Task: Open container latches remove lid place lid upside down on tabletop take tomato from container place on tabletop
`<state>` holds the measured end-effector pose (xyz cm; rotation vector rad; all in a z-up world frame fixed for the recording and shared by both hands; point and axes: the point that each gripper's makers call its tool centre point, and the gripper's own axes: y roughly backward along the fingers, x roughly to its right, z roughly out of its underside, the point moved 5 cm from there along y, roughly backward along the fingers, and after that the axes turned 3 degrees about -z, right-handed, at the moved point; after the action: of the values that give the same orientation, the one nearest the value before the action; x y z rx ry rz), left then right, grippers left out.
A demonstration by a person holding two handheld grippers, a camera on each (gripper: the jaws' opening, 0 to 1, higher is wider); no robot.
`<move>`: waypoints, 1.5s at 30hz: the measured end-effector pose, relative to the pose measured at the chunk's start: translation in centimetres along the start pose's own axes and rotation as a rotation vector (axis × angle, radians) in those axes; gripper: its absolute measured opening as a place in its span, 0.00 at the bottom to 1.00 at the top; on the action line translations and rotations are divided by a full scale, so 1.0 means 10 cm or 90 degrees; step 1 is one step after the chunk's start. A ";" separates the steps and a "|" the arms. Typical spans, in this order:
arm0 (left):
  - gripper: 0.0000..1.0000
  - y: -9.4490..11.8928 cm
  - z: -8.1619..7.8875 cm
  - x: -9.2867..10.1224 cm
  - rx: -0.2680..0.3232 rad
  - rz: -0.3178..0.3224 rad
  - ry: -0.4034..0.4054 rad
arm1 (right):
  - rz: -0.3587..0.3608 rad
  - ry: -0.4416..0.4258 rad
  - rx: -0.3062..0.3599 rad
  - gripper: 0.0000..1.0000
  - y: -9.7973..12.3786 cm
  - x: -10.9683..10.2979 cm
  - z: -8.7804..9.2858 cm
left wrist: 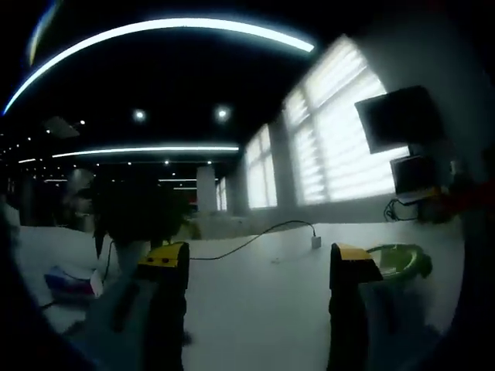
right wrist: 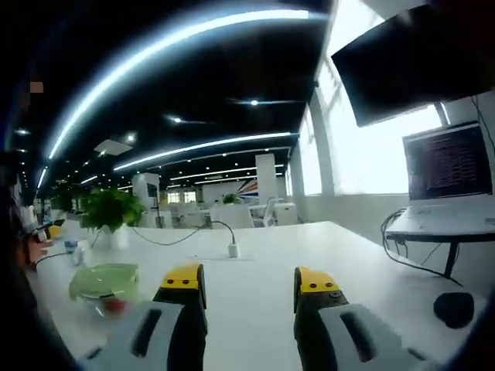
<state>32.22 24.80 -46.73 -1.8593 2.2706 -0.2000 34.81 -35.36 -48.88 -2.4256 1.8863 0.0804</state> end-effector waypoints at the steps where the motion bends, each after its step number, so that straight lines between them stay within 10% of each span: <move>1: 0.65 0.02 0.01 -0.02 -0.001 -0.007 0.009 | 0.005 -0.007 -0.003 0.40 0.02 0.01 0.05; 45: 0.62 0.12 0.07 -0.10 -0.007 -0.021 0.043 | -0.026 -0.151 -0.011 0.38 -0.06 -0.53 0.10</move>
<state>31.43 26.02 -47.61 -1.9255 2.2900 -0.2593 34.09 -30.01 -49.46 -2.3421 1.7399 0.3658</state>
